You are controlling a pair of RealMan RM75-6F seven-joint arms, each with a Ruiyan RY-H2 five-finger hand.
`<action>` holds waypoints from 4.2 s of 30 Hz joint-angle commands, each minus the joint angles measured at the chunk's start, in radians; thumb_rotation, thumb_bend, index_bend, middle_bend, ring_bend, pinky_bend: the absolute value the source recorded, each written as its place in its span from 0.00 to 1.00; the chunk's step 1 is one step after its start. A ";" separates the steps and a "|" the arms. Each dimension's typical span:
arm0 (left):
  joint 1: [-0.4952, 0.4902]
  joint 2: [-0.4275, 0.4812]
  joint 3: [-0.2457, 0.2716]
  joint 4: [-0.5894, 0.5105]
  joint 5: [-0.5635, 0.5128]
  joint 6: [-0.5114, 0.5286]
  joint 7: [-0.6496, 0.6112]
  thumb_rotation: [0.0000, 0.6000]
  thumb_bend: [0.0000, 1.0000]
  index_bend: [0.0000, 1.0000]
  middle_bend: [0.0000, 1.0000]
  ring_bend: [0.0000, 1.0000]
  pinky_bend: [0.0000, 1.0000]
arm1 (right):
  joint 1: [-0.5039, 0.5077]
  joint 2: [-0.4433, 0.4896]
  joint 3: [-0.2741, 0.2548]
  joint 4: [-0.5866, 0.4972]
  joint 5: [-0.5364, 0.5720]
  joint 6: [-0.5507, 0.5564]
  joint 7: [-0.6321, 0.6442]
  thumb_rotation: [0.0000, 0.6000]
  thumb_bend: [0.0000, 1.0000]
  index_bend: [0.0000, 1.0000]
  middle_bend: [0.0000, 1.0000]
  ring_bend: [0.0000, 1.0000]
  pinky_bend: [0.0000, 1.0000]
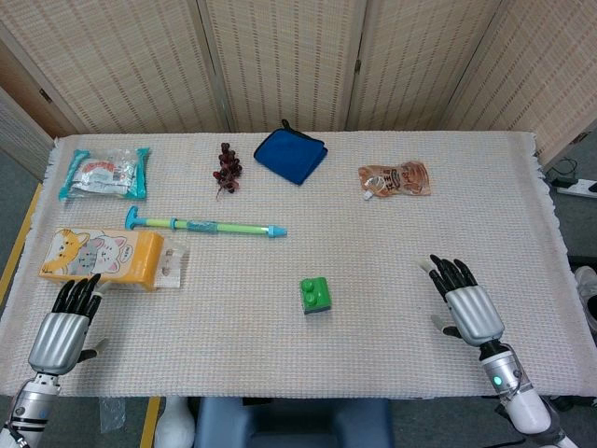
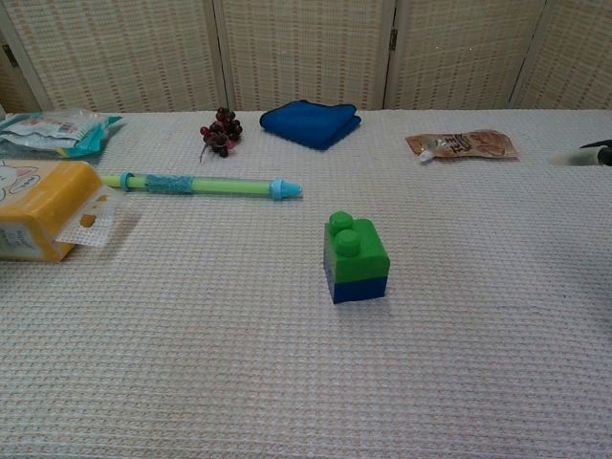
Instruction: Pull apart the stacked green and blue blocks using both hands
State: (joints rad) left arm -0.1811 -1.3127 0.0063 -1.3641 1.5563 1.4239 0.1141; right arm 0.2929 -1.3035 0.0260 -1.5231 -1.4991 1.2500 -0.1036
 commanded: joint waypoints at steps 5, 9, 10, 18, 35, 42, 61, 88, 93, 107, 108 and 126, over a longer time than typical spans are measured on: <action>-0.004 0.003 0.005 -0.003 0.001 -0.017 -0.025 1.00 0.22 0.00 0.00 0.00 0.00 | 0.004 -0.005 -0.001 0.005 0.006 -0.012 -0.006 1.00 0.34 0.00 0.00 0.00 0.00; -0.012 0.003 0.013 -0.013 0.022 -0.021 -0.056 1.00 0.22 0.00 0.00 0.00 0.00 | 0.001 -0.001 -0.003 0.003 -0.001 -0.004 -0.004 1.00 0.34 0.00 0.00 0.00 0.00; -0.014 0.003 0.015 -0.012 0.029 -0.019 -0.063 1.00 0.22 0.00 0.00 0.00 0.00 | -0.001 0.001 -0.004 0.001 -0.002 0.000 -0.003 1.00 0.34 0.00 0.00 0.00 0.00; -0.029 -0.062 -0.021 -0.038 0.042 0.022 -0.138 1.00 0.21 0.04 0.11 0.14 0.35 | -0.019 0.015 -0.003 -0.026 -0.029 0.051 -0.001 1.00 0.34 0.00 0.00 0.00 0.00; -0.189 -0.230 -0.142 -0.400 -0.275 -0.263 0.071 1.00 0.20 0.10 0.22 0.18 0.29 | -0.033 0.062 0.024 -0.040 -0.018 0.088 0.087 1.00 0.34 0.00 0.00 0.00 0.00; -0.240 -0.361 -0.168 -0.366 -0.363 -0.275 0.166 1.00 0.20 0.10 0.24 0.17 0.23 | -0.034 0.068 0.029 -0.033 -0.012 0.086 0.102 1.00 0.34 0.00 0.00 0.00 0.00; -0.365 -0.622 -0.263 -0.157 -0.417 -0.277 0.175 1.00 0.20 0.09 0.27 0.16 0.18 | -0.031 0.094 0.043 -0.033 0.010 0.068 0.157 1.00 0.34 0.00 0.00 0.00 0.00; -0.449 -0.798 -0.314 0.086 -0.392 -0.301 0.011 1.00 0.20 0.07 0.33 0.12 0.10 | -0.026 0.138 0.029 -0.039 -0.022 0.051 0.265 1.00 0.34 0.00 0.00 0.00 0.00; -0.464 -0.813 -0.328 0.110 -0.375 -0.296 -0.011 1.00 0.20 0.07 0.33 0.10 0.09 | -0.025 0.141 0.034 -0.036 -0.014 0.050 0.274 1.00 0.34 0.00 0.00 0.00 0.00; -0.515 -0.874 -0.373 0.171 -0.403 -0.344 -0.050 1.00 0.20 0.07 0.33 0.09 0.07 | -0.020 0.157 0.034 -0.029 -0.012 0.037 0.321 1.00 0.34 0.00 0.00 0.00 0.00; -0.519 -0.878 -0.376 0.175 -0.404 -0.345 -0.051 1.00 0.20 0.07 0.33 0.09 0.07 | -0.020 0.157 0.034 -0.028 -0.012 0.036 0.324 1.00 0.34 0.00 0.00 0.00 0.00; -0.529 -0.910 -0.369 0.262 -0.360 -0.316 -0.120 1.00 0.23 0.25 0.59 0.19 0.07 | -0.021 0.163 0.034 -0.026 -0.015 0.041 0.341 1.00 0.34 0.00 0.00 0.00 0.00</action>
State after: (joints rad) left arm -0.7117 -2.2218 -0.3644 -1.1036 1.1933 1.1047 -0.0023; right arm 0.2722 -1.1408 0.0604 -1.5492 -1.5142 1.2910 0.2365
